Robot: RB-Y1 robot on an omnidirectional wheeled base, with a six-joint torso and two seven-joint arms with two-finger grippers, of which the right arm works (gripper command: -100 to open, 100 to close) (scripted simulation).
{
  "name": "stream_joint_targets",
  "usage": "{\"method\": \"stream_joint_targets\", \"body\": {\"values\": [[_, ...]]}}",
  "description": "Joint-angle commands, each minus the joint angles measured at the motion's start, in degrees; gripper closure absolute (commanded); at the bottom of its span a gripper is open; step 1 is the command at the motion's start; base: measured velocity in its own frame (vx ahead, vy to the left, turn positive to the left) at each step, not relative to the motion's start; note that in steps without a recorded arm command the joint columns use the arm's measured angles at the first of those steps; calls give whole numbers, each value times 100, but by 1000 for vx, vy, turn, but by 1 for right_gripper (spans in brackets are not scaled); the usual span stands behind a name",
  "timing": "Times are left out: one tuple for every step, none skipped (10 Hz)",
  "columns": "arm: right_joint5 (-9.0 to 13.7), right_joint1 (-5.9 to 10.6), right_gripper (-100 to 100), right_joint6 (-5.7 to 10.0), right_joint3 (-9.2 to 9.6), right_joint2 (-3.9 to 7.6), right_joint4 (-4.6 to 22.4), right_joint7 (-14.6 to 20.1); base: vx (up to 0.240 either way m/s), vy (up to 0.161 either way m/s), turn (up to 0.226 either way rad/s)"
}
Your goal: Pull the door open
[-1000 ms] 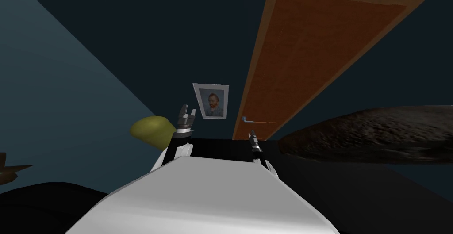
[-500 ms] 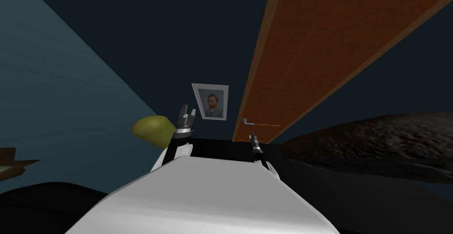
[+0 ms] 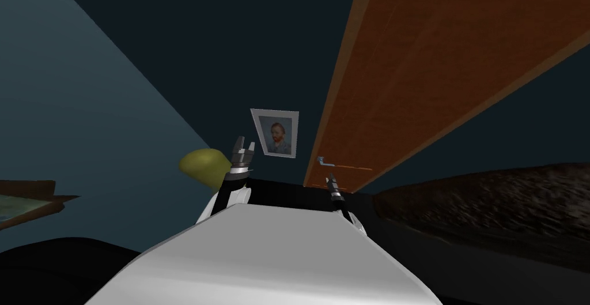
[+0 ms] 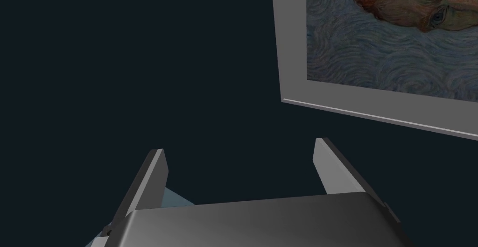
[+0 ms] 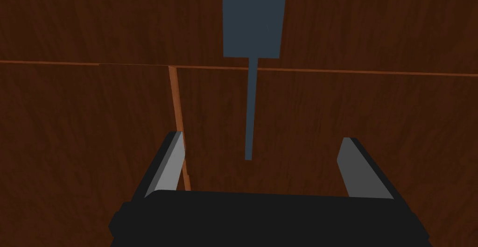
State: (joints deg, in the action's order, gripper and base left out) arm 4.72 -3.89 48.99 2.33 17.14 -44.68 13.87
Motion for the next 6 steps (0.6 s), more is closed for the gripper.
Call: {"method": "stream_joint_targets", "body": {"values": [[75,42,-100,-13,-138,-27,77,-73,59,-20,297],[163,103,-100,-17,-297,-37,196,-135,67,-25,304],[212,136,-100,-20,-385,-42,261,-169,75,-29,291],[311,204,-100,-25,-563,-53,394,-238,100,-37,327],[359,237,-100,-27,-650,-58,459,-272,96,-52,231],[359,237,-100,-27,-650,-58,459,-272,43,-42,56]]}}
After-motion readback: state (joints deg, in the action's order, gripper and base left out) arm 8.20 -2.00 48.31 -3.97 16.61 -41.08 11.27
